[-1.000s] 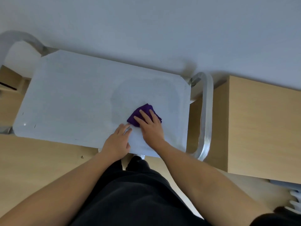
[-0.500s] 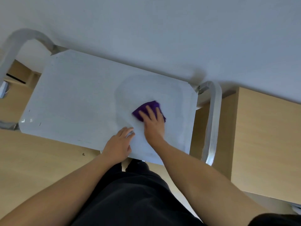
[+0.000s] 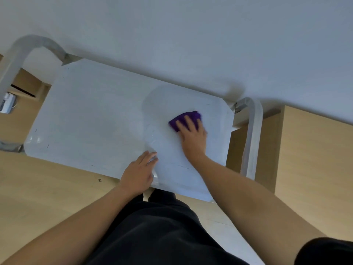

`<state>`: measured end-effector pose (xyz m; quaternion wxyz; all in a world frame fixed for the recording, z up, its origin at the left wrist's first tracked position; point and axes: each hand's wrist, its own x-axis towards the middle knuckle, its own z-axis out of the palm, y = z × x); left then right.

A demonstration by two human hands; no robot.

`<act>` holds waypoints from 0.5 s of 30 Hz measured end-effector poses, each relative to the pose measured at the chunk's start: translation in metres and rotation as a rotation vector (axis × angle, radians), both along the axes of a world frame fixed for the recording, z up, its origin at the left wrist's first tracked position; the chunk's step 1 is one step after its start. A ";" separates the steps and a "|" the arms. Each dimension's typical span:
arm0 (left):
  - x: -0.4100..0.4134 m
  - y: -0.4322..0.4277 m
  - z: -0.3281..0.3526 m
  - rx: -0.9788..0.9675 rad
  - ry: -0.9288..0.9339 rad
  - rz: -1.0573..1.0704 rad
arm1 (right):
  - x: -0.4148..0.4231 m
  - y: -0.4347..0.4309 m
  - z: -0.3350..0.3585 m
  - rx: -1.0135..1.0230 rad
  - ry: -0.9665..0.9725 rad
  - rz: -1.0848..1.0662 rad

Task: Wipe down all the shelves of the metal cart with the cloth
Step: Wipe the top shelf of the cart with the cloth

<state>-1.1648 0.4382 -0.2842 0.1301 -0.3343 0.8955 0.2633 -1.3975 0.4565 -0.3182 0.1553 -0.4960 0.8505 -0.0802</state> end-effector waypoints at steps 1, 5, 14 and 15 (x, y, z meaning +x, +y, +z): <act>0.000 0.000 -0.001 0.002 -0.003 0.004 | 0.001 0.004 -0.002 -0.018 0.040 0.144; -0.003 -0.001 -0.001 0.002 -0.015 -0.001 | -0.058 -0.003 0.000 -0.055 0.136 0.319; -0.006 0.002 0.003 0.001 0.007 0.063 | -0.064 -0.016 -0.004 -0.150 0.057 0.141; -0.006 0.003 0.003 0.003 0.002 0.066 | -0.055 -0.016 -0.007 -0.173 0.076 0.260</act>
